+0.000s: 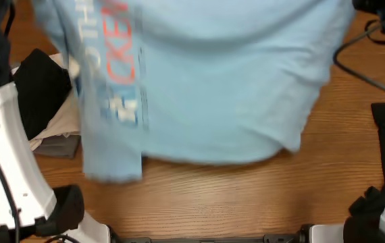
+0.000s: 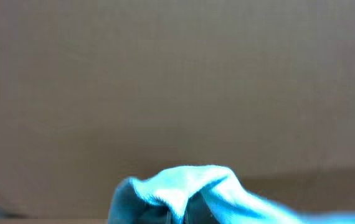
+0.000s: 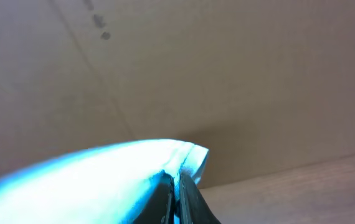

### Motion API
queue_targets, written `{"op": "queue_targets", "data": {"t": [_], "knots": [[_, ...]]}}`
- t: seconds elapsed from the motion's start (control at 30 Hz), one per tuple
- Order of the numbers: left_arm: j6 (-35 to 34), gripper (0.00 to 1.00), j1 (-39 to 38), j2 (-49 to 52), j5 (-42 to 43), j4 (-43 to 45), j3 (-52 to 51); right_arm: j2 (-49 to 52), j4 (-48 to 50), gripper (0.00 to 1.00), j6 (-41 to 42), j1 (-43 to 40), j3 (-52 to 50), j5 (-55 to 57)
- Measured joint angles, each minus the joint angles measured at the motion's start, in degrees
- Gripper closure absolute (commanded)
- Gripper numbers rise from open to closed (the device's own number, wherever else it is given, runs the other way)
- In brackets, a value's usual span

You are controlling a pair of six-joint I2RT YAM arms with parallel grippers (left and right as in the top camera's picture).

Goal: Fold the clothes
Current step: 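Swing the held T-shirt up and forward with both grippers to flatten it, then lay the T-shirt flat on the table and open both grippers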

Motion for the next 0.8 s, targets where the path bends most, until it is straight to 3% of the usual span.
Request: {"op": "queue_targets", "data": {"t": [0.17, 0.33, 0.57, 0.7, 0.8], "knots": [[-2.32, 0.96, 0.00, -1.53, 1.31, 0.28, 2.36, -1.62, 0.07, 0.96, 0.00, -6.43, 1.05, -1.53], [-1.09, 0.96, 0.00, -6.84, 1.88, -5.11, 4.52, -4.72, -3.52, 0.96, -1.57, -12.31, 2.58, -6.21], [2.82, 0.96, 0.00, -7.15, 2.05, -28.59, 6.54, -2.95, -17.99, 0.96, -7.80, -12.48, 3.43, -12.59], [5.62, 0.96, 0.00, 0.37, 1.99, -44.37, 6.38, 1.07, -27.93, 0.96, -10.69, -12.48, 0.66, -13.57], [7.48, 0.95, -0.13, 6.91, 2.01, -49.42, 4.31, 4.83, -32.06, 0.96, -12.61, -12.46, -4.90, -13.73]]}}
